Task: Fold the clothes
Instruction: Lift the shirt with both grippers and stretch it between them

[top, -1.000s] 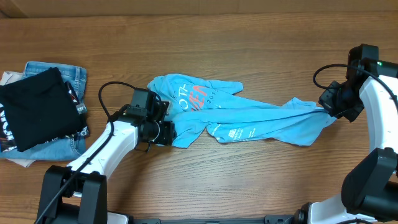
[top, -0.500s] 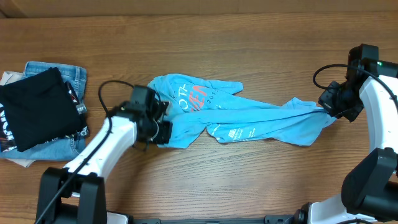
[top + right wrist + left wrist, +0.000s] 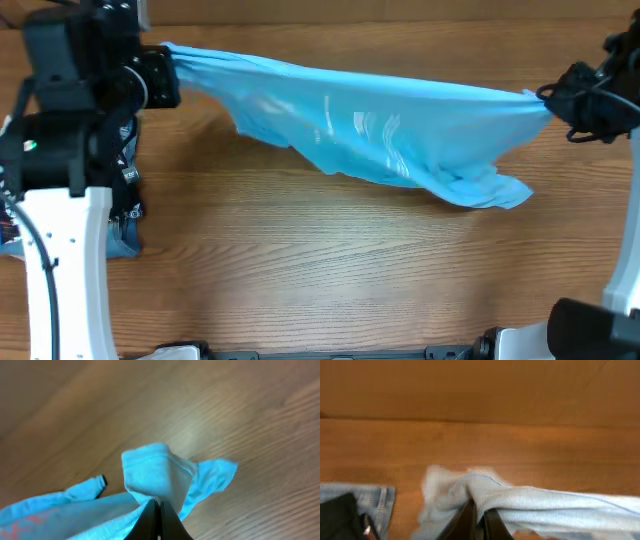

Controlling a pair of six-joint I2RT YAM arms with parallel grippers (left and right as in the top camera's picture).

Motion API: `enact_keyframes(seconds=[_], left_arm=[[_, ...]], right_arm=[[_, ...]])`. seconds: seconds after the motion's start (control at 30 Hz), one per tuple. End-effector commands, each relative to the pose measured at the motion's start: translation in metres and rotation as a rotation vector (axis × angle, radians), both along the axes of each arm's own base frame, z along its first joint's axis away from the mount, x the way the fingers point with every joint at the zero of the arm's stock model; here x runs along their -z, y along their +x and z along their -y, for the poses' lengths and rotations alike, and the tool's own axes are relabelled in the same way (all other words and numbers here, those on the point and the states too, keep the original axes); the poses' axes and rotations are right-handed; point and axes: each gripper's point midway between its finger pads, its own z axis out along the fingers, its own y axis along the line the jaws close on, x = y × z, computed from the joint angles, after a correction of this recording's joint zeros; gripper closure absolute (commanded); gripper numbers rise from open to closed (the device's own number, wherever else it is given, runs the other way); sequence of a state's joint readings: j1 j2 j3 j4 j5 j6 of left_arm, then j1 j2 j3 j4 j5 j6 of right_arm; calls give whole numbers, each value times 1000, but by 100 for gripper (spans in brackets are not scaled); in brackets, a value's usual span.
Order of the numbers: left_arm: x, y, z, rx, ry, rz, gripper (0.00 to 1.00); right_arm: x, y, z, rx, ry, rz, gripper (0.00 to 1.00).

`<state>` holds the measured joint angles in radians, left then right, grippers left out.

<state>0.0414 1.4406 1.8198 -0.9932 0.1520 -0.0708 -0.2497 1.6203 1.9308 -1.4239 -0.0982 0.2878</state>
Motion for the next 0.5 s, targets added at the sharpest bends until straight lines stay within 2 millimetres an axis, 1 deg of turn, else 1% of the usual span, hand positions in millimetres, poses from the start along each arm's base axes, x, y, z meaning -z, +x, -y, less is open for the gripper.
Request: enact_keyframes(seconds=[0.0,0.17,0.3,0.37,0.47], left_arm=[[-6,-8,-6,-21,10,-14,96],[-3,-34,2,13,-18,-65,96],[-12,-54,4,15,-19,-57,96],[-16,-58,3,12,-16,-44,96],[-13,-52,2,7,-12,-48,96]], right_arm=[[-17,-5,4,-12,-36,29,96],[-37,-14,-2,-30,-53,75,96],[-50,-22,-12,-66,-64,111,96],[-51,-22,-14,-72,-64,116,96],[-43,-10,-17,-88,-61,103,96]])
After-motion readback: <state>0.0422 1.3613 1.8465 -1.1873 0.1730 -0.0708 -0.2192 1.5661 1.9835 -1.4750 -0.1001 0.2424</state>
